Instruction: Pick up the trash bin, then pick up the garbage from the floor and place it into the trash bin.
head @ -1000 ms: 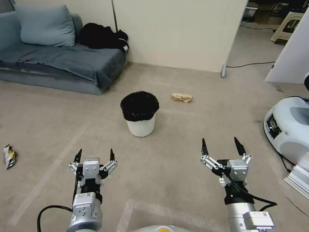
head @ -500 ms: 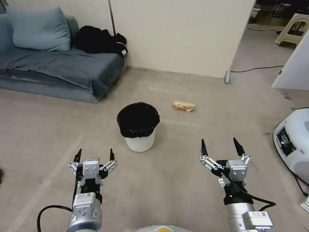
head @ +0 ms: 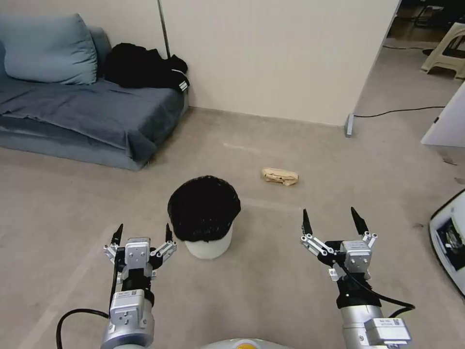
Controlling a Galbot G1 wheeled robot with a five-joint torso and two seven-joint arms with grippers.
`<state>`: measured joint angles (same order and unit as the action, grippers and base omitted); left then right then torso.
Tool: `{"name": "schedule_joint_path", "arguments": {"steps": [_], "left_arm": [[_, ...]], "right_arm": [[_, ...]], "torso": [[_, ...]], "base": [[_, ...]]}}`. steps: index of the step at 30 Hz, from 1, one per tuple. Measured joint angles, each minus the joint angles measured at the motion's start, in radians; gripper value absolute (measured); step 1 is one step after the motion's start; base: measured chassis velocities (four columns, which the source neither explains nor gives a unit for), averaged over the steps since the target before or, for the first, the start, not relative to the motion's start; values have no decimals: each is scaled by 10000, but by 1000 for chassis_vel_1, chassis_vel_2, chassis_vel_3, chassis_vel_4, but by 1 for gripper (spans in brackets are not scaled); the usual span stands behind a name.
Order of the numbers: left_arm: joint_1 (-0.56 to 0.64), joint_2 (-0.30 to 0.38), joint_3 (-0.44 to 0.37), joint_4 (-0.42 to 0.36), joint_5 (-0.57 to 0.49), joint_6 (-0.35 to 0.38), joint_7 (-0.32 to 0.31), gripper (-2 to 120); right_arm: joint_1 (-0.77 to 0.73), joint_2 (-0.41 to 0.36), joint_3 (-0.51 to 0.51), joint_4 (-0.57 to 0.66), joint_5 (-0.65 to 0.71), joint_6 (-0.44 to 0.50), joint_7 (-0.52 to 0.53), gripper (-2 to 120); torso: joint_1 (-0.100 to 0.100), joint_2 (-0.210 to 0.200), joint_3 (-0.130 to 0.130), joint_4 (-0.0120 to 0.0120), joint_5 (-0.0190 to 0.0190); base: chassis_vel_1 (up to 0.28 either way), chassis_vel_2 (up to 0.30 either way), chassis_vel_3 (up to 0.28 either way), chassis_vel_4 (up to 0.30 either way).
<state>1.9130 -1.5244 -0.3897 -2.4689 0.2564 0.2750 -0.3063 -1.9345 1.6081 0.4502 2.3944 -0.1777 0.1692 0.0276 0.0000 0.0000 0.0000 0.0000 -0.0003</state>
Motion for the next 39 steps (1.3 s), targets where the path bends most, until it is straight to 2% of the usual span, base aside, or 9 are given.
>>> {"name": "schedule_joint_path", "arguments": {"steps": [14, 27, 31, 34, 35, 39], "left_arm": [[2, -4, 95, 8, -33, 7, -26, 100], [-12, -1, 176, 29, -129, 93, -29, 100], [-166, 13, 158, 49, -422, 408, 85, 100], [-622, 14, -100, 265, -1063, 1070, 261, 100], [-622, 14, -100, 265, -1063, 1070, 261, 100], [-1454, -1, -734, 618, -2353, 2617, 569, 100]], "right_arm": [[13, 0, 0, -70, -41, 183, -70, 100], [12, 0, 10, -156, -133, 533, -247, 100], [12, 0, 10, -169, -271, 533, -190, 100], [13, 0, -1, -170, -364, 526, -175, 100], [13, 0, -1, -170, -364, 526, -175, 100], [33, 0, -78, -222, -418, 474, -174, 100]], "torso": [[1, 0, 1, 3, 4], [-1, 0, 0, 1, 3], [0, 0, 0, 0, 3], [0, 0, 0, 0, 4], [0, 0, 0, 0, 4], [0, 0, 0, -1, 1]], "base": [[-192, 190, 195, -192], [-14, 21, 12, -16], [0, 0, 0, 0], [0, 0, 0, 0], [0, 0, 0, 0], [0, 0, 0, 0]]}}
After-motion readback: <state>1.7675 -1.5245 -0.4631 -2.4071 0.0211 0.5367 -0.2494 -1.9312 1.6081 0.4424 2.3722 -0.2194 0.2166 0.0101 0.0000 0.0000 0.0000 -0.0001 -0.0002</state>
